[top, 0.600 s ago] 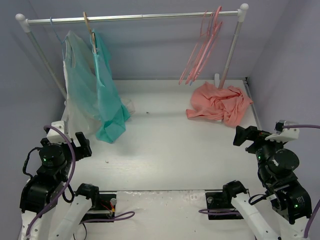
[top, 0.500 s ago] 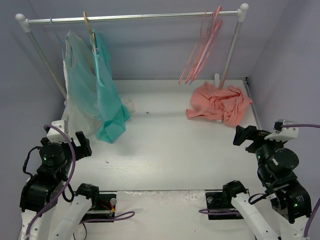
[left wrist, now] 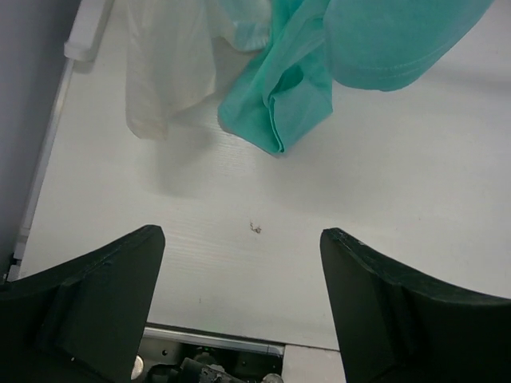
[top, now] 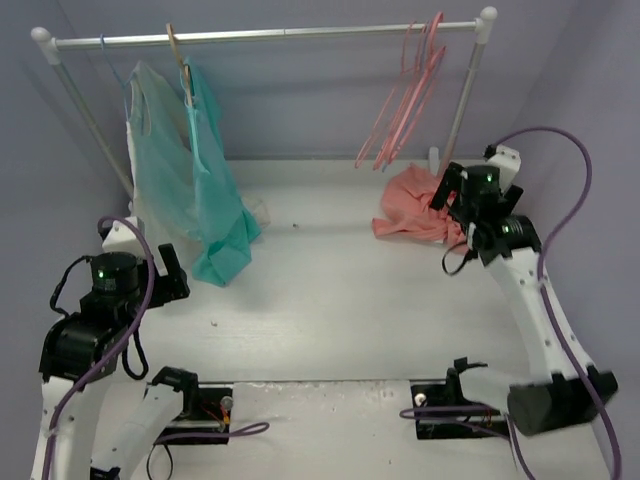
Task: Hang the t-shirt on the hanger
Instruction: Pick up the T-shirt at the corner of the board.
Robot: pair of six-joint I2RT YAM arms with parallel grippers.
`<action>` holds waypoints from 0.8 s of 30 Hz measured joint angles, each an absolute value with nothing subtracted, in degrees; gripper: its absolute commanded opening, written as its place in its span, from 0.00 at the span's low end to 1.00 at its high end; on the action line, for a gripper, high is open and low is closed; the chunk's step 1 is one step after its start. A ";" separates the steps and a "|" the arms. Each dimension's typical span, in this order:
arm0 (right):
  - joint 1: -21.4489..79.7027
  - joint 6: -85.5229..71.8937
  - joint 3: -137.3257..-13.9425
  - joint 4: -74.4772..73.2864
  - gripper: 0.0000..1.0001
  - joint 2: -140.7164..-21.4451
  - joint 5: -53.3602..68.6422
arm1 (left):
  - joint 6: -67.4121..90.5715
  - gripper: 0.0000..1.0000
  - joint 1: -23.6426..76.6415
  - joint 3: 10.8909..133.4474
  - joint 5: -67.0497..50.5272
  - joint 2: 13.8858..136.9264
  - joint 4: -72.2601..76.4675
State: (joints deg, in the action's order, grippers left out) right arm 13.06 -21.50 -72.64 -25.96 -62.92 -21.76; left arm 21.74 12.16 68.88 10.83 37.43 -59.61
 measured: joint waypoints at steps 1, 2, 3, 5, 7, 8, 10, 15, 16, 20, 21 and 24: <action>11.33 -22.06 -72.62 -25.43 0.99 -65.82 -20.93 | 22.09 0.80 12.16 68.88 10.13 38.15 -60.10; 9.41 -22.79 -72.60 -24.86 0.99 -68.64 -20.16 | 22.48 0.80 12.16 68.88 9.34 38.72 -60.47; 7.33 -23.46 -72.58 -24.16 0.98 -71.16 -19.81 | 22.90 0.80 12.16 68.88 8.54 39.13 -60.71; 4.03 -24.43 -72.34 -22.50 0.98 -75.40 -19.05 | 23.49 0.80 12.16 68.88 7.11 39.70 -61.08; 1.39 -25.08 -71.48 -20.01 0.98 -78.63 -18.28 | 24.18 0.80 12.16 68.79 5.58 39.70 -61.19; 0.23 -25.34 -70.78 -18.65 0.98 -79.81 -17.72 | 24.49 0.80 12.16 68.66 4.78 39.48 -61.23; -2.24 -25.54 -69.30 -15.81 0.97 -82.17 -16.21 | 25.10 0.80 12.16 68.45 3.27 38.79 -61.28; -6.85 -25.45 -66.32 -7.88 0.97 -89.93 -12.14 | 26.46 0.80 12.16 66.94 -0.10 36.23 -61.41; -7.66 -25.32 -65.08 -5.82 0.97 -91.26 -11.29 | 26.59 0.80 12.16 66.72 -0.47 35.92 -61.54; -10.33 -25.26 -60.86 0.58 0.93 -95.79 -7.60 | 26.92 0.80 12.16 65.91 -1.48 35.11 -61.78; -10.72 -25.10 -60.40 1.80 0.85 -96.79 -6.70 | 26.96 0.80 12.16 65.69 -1.56 34.89 -62.08; -11.70 -23.77 -60.31 5.43 0.54 -99.48 -4.60 | 26.98 0.80 12.16 65.41 -1.65 34.39 -62.94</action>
State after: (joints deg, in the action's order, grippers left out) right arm -11.70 -23.77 -60.31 5.43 -99.48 -4.60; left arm 26.98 12.16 65.41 -1.65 34.39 -62.94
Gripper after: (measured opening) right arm 0.751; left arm 0.800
